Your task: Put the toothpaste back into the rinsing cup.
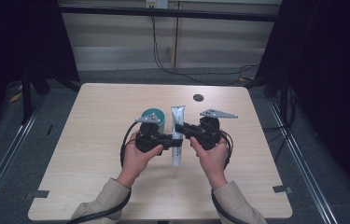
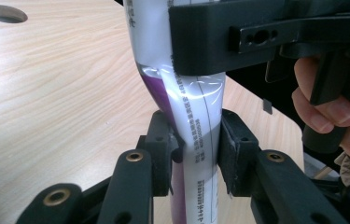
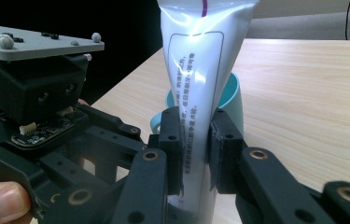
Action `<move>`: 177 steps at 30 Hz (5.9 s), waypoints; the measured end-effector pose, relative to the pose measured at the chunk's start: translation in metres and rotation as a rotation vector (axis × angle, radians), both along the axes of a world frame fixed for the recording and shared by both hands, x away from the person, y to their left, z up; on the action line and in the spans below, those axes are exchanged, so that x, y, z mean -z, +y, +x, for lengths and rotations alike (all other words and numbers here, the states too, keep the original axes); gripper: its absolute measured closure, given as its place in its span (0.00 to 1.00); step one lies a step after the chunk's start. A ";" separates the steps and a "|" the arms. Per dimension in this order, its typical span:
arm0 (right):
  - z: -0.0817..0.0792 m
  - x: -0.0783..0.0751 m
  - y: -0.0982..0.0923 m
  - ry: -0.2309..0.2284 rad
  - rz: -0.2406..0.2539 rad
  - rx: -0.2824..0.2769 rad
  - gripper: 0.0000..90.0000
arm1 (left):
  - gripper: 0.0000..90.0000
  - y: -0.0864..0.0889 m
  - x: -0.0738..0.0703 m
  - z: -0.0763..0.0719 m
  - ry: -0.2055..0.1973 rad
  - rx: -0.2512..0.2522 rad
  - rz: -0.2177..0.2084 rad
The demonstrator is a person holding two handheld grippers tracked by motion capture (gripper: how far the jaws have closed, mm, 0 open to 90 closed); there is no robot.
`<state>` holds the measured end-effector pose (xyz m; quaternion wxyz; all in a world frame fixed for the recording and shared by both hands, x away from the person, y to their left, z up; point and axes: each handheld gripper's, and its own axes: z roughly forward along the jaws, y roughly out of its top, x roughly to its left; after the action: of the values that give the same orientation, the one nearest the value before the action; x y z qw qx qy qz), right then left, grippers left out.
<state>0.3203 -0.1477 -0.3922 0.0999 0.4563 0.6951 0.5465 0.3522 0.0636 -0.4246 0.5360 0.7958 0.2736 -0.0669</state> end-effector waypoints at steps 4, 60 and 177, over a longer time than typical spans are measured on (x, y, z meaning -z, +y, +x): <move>0.000 0.000 0.000 -0.005 0.003 0.000 0.86 | 0.76 0.000 -0.001 0.000 -0.010 -0.001 0.005; -0.023 0.113 -0.040 0.053 -0.387 -0.135 0.20 | 0.79 0.036 -0.032 0.011 -0.197 -0.116 0.028; -0.026 0.119 -0.033 0.045 -0.475 -0.163 0.15 | 0.78 0.045 0.006 0.066 -0.294 -0.361 0.124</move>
<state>0.2941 -0.1805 -0.5112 0.1445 0.3745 0.8405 0.3640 0.4181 0.1088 -0.4306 0.5235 0.7667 0.3338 0.1634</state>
